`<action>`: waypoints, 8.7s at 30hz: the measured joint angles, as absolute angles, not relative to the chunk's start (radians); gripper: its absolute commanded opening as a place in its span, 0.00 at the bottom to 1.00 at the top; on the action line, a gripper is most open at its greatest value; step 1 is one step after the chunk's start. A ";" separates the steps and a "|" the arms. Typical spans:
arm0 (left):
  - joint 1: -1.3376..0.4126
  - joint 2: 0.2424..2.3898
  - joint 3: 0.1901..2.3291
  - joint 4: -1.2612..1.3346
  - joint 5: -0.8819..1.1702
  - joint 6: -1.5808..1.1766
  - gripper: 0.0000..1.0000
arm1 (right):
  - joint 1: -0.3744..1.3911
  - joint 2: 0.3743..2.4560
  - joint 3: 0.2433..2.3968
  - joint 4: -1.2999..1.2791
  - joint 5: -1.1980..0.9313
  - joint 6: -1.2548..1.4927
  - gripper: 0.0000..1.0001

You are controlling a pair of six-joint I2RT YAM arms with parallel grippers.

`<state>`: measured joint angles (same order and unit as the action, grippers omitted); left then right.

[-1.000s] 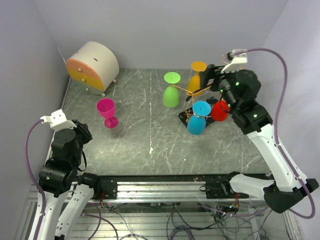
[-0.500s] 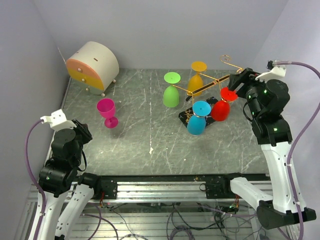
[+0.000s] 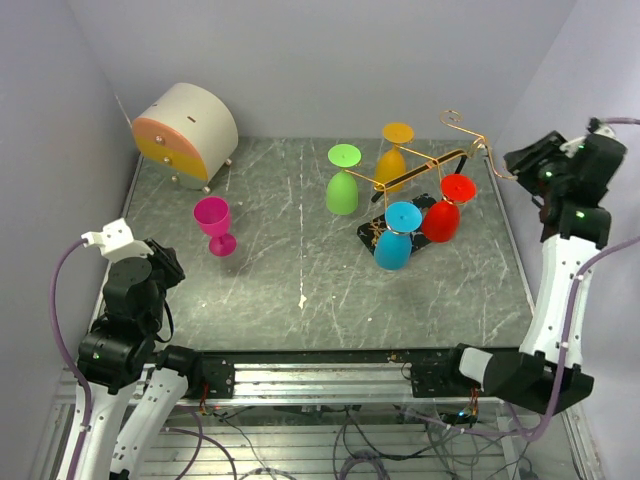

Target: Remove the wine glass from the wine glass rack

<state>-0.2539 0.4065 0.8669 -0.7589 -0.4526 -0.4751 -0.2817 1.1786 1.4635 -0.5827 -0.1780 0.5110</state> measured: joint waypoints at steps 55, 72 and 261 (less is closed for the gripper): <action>-0.369 0.318 0.855 -0.752 -0.488 -0.475 0.38 | -0.400 0.502 0.764 -0.678 -0.231 0.543 1.00; -0.432 0.283 0.855 -0.751 -0.513 -0.474 0.37 | -0.242 0.031 0.785 -0.476 -0.370 0.242 1.00; -0.717 0.408 0.006 0.232 -1.047 -0.008 0.94 | -0.099 0.013 0.482 -0.630 -0.505 0.316 1.00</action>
